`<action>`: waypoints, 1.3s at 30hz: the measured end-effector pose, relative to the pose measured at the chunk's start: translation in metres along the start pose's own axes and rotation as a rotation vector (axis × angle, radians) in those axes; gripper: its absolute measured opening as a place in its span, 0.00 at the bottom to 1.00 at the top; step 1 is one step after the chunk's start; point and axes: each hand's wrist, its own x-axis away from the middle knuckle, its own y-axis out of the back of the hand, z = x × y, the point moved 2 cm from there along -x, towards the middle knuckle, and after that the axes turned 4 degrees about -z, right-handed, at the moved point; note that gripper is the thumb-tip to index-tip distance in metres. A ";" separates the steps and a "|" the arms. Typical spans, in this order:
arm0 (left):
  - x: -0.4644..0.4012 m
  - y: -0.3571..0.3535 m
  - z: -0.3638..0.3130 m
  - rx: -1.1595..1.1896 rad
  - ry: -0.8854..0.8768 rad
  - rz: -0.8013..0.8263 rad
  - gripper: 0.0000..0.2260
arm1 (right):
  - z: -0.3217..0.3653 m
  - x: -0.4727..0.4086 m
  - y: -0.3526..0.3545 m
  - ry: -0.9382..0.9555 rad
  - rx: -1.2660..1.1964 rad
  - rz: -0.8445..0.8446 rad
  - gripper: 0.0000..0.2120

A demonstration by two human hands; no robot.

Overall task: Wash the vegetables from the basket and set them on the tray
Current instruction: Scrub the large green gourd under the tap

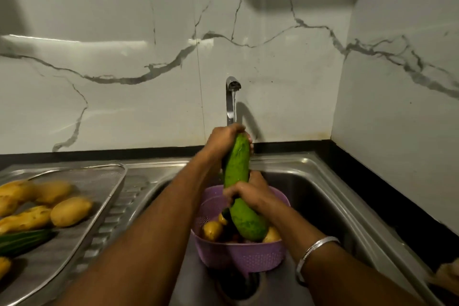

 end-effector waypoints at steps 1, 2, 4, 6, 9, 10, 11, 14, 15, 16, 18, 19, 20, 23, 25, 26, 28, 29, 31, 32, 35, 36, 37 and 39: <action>0.000 0.001 0.000 0.081 0.058 0.116 0.17 | 0.001 0.002 0.002 -0.031 -0.025 0.020 0.09; 0.000 0.002 -0.002 0.144 0.095 0.206 0.18 | 0.002 0.003 0.005 -0.042 -0.044 0.037 0.13; 0.001 0.005 -0.002 0.245 0.126 0.303 0.17 | 0.002 0.003 0.006 -0.065 -0.066 0.059 0.23; 0.003 0.006 0.002 0.341 0.116 0.321 0.14 | 0.004 0.003 0.004 -0.077 -0.026 0.016 0.21; 0.005 0.002 0.016 0.323 -0.140 0.118 0.10 | 0.005 0.003 0.000 -0.073 0.012 -0.082 0.17; 0.006 0.001 0.019 0.225 -0.269 0.005 0.09 | 0.004 0.001 -0.001 -0.059 0.014 -0.127 0.15; 0.008 -0.002 0.021 0.104 -0.372 -0.095 0.08 | 0.003 0.000 -0.002 -0.046 0.017 -0.172 0.14; 0.010 -0.010 0.014 -0.240 -0.515 -0.250 0.10 | 0.000 -0.005 -0.007 -0.023 0.027 -0.316 0.10; 0.011 -0.012 0.009 -0.351 -0.540 -0.274 0.12 | -0.001 -0.006 -0.008 -0.018 0.040 -0.365 0.12; 0.012 -0.014 0.003 -0.403 -0.539 -0.278 0.13 | -0.002 -0.006 -0.008 -0.009 0.060 -0.418 0.14; 0.016 -0.016 -0.010 -0.325 -0.454 -0.246 0.16 | 0.001 -0.002 -0.005 0.035 0.134 -0.473 0.15; 0.016 -0.017 -0.015 -0.249 -0.379 -0.223 0.17 | 0.002 0.001 0.000 0.055 0.186 -0.470 0.15; 0.016 -0.013 -0.019 -0.182 -0.296 -0.207 0.18 | 0.005 0.003 0.003 0.073 0.241 -0.445 0.16; 0.012 -0.001 -0.014 0.064 -0.004 -0.011 0.20 | 0.009 0.011 0.015 0.086 0.328 -0.312 0.16; 0.014 0.003 -0.001 0.257 0.099 0.132 0.19 | 0.010 0.010 0.017 0.065 0.318 -0.234 0.16; 0.016 0.001 0.006 0.336 0.088 0.157 0.19 | 0.010 0.008 0.016 0.055 0.292 -0.222 0.15; 0.018 -0.006 0.020 0.466 -0.019 0.094 0.17 | 0.009 0.003 0.013 0.027 0.217 -0.219 0.17; 0.015 -0.007 0.026 0.473 -0.117 0.020 0.15 | 0.011 0.001 0.009 0.021 0.192 -0.221 0.18; 0.014 -0.008 0.031 0.252 -0.354 -0.161 0.12 | 0.010 -0.006 0.002 0.016 0.153 -0.230 0.19; 0.014 -0.007 0.032 0.089 -0.460 -0.240 0.12 | 0.009 -0.007 -0.002 0.013 0.128 -0.239 0.19; 0.020 -0.004 0.029 -0.244 -0.716 -0.360 0.12 | 0.006 -0.009 -0.004 0.016 0.208 -0.325 0.16; 0.022 -0.003 0.026 -0.334 -0.763 -0.376 0.12 | 0.006 -0.007 -0.002 0.029 0.251 -0.346 0.16; 0.021 -0.003 0.021 -0.425 -0.773 -0.387 0.11 | 0.007 -0.005 -0.001 0.041 0.278 -0.349 0.17; 0.019 -0.002 0.008 -0.520 -0.697 -0.355 0.09 | 0.008 0.000 0.002 0.076 0.312 -0.319 0.16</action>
